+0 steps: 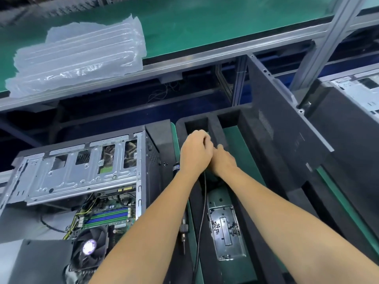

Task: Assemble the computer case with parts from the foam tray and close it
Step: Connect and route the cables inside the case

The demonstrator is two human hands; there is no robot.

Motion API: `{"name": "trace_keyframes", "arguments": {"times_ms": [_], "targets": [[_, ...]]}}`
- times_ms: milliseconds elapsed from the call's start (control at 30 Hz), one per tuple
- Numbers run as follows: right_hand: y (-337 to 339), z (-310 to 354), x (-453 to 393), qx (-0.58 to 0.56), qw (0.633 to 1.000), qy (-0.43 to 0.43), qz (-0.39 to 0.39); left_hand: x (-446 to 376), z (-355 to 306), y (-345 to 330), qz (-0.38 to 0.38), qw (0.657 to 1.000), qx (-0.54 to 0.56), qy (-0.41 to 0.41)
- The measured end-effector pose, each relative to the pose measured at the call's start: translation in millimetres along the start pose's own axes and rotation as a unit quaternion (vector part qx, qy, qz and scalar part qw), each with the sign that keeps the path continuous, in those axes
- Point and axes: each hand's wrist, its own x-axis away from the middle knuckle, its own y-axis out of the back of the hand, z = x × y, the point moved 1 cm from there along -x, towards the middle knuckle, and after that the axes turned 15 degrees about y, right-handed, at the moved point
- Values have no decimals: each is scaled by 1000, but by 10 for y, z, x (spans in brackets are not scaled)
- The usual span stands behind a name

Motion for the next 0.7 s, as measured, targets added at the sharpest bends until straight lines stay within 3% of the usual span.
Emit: {"name": "trace_keyframes", "arguments": {"times_ms": [100,200,267,367,533,700], "targets": [[-64,18,7,27,999,9,31,-16,79,-67,70,990,-118,-15],[-98,24,26,57,998,25,26,82,265,-183,183,938,-296,2],[-83,30,41,69,997,34,24,172,356,-238,203,900,-386,-11],[-48,41,72,56,998,34,25,222,388,-276,193,886,-422,-26],[17,68,96,-21,1000,7,-12,293,361,-315,239,871,-429,2],[98,98,161,-56,997,-2,-50,384,379,-316,219,856,-466,39]]}}
